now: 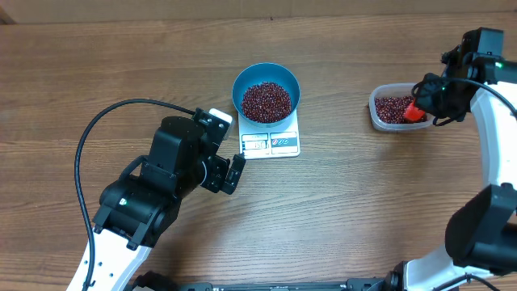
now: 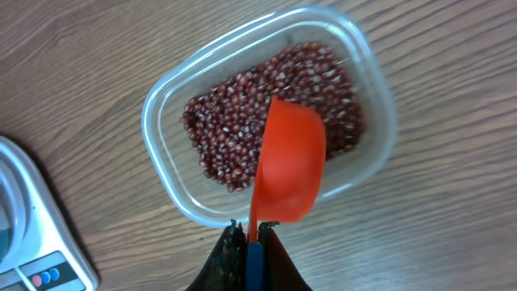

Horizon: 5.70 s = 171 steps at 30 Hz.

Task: Scoop item into bowl and weigh 150g on scale

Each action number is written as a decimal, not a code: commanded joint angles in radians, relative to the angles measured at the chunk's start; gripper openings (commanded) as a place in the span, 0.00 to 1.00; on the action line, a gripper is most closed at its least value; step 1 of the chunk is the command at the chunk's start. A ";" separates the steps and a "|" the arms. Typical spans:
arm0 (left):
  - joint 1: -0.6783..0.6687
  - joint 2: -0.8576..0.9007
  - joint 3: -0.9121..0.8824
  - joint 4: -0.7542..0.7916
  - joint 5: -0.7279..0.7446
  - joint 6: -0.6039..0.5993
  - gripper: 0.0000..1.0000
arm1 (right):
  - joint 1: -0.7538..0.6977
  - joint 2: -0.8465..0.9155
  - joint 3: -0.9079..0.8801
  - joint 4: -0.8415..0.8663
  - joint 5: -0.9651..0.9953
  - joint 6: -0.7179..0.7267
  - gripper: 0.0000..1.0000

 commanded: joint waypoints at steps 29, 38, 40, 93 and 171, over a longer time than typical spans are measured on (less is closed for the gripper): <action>-0.006 0.005 -0.003 0.002 -0.006 -0.006 1.00 | 0.000 0.028 -0.006 -0.106 0.048 -0.037 0.57; -0.006 0.005 -0.003 0.002 -0.006 -0.006 0.99 | 0.000 0.025 -0.006 -0.180 0.048 -0.055 0.89; -0.006 0.005 -0.003 0.002 -0.006 -0.006 1.00 | 0.000 0.016 -0.005 -0.179 0.048 -0.055 0.97; -0.006 0.005 -0.003 0.002 -0.006 -0.006 1.00 | 0.001 -0.276 -0.004 -0.234 0.014 -0.039 1.00; -0.006 0.005 -0.003 0.002 -0.006 -0.006 0.99 | 0.001 -0.276 -0.004 -0.234 0.014 -0.039 1.00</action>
